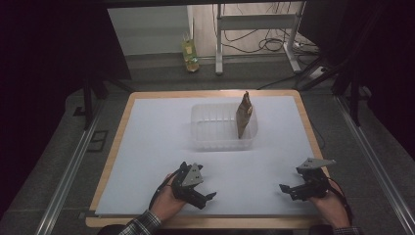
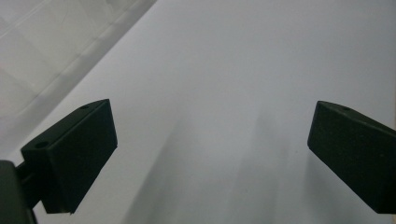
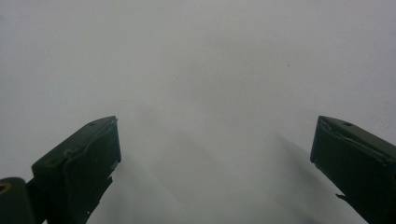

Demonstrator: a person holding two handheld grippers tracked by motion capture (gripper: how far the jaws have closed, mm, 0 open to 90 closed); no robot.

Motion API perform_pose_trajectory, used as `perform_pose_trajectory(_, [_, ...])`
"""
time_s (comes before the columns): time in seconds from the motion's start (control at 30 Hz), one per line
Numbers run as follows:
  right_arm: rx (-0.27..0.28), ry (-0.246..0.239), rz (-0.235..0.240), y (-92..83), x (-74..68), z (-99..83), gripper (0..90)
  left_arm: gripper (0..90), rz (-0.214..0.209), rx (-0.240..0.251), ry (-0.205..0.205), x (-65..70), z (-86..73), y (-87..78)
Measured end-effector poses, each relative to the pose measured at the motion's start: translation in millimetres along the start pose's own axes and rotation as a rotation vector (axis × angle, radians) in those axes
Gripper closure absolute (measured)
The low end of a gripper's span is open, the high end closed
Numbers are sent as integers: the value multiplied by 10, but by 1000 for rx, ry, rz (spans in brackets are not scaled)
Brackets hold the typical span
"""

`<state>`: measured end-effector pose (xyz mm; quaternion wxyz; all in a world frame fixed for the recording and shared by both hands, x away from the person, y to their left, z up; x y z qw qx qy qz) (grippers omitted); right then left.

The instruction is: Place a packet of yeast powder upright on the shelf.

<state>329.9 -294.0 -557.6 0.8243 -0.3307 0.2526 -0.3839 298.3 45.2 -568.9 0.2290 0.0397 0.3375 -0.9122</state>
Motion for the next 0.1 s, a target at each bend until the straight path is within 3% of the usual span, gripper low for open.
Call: perform_pose_trajectory(0.1, [-3, -4, -2, 9, -4, -1, 21, 14, 1, -1, 2, -4, 0, 2])
Point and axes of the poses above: each handheld gripper's, and its own axes: y roughly forward along the jaws, z roughly out of its top, x roughly to its right, the point moved 6 cm from there along y, roughly forward along the jaws, and after that the axes turned 10 degrees about y, right-handed, at the moved point
